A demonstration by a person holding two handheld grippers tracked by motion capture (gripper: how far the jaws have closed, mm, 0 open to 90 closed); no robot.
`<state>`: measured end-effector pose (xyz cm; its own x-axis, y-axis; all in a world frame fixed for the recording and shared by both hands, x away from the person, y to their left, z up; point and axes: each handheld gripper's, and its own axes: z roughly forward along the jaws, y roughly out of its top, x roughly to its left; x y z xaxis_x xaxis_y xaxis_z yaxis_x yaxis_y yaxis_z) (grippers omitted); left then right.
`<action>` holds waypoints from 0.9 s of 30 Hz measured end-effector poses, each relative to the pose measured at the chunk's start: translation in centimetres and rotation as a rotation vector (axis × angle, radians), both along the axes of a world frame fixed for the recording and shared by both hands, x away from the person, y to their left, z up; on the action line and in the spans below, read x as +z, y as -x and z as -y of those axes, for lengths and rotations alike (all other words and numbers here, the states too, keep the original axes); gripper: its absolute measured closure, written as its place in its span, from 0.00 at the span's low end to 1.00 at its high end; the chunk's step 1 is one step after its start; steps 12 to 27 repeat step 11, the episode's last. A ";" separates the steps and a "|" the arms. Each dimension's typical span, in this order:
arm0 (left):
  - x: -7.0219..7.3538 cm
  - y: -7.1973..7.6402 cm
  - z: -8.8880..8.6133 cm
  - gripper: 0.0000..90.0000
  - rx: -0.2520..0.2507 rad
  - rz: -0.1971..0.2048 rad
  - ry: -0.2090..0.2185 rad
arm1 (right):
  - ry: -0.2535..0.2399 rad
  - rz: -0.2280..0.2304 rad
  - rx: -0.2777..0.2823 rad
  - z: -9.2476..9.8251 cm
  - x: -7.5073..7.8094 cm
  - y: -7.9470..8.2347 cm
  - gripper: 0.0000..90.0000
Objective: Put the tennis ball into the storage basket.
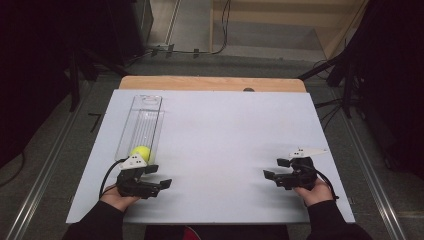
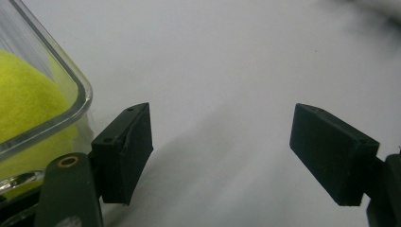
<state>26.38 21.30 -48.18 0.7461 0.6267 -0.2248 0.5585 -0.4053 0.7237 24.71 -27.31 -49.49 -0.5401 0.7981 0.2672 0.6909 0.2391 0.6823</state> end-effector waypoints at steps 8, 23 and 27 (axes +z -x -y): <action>0.0 0.0 0.0 0.25 0.002 -0.001 0.000 | 0.000 -0.003 0.000 -0.1 0.0 0.0 0.23; 0.0 0.0 0.0 0.25 0.001 -0.001 -0.002 | 0.002 0.012 -0.002 0.0 0.0 0.0 0.20; 0.0 0.0 0.0 0.25 0.001 -0.001 -0.002 | 0.002 0.012 -0.002 0.0 0.0 0.0 0.20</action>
